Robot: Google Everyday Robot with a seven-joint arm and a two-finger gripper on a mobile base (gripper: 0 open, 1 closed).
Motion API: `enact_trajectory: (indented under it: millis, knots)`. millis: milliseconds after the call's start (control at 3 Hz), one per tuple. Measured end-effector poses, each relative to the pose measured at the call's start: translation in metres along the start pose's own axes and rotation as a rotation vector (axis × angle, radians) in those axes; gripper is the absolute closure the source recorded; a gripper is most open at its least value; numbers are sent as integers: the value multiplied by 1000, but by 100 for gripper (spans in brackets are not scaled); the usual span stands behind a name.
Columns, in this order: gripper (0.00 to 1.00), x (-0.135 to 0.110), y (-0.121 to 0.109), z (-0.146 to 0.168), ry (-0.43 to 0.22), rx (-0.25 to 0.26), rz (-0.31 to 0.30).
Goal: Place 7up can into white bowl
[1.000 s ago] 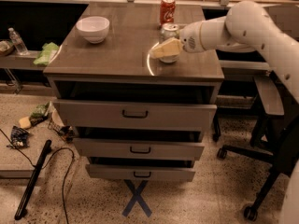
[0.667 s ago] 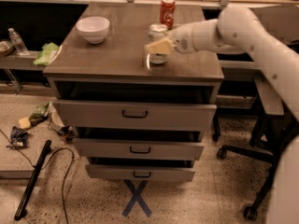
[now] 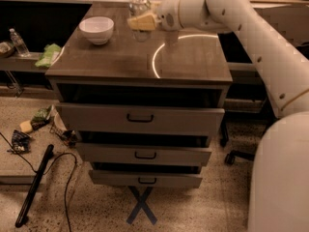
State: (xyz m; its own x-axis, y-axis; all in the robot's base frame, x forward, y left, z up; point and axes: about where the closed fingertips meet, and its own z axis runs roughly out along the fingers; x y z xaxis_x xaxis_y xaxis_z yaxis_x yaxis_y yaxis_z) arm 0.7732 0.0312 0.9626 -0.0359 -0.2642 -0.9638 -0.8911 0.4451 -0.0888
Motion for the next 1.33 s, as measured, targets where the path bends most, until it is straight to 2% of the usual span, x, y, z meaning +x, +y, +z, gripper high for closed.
enact_trajectory:
  millis: [333, 667, 1000, 1333]
  knots:
    - [100, -39, 5, 35, -12, 29, -19]
    - [100, -59, 14, 82, 19, 61, -22]
    - [100, -58, 13, 85, 21, 64, -13]
    - [100, -54, 10, 106, 33, 75, 46]
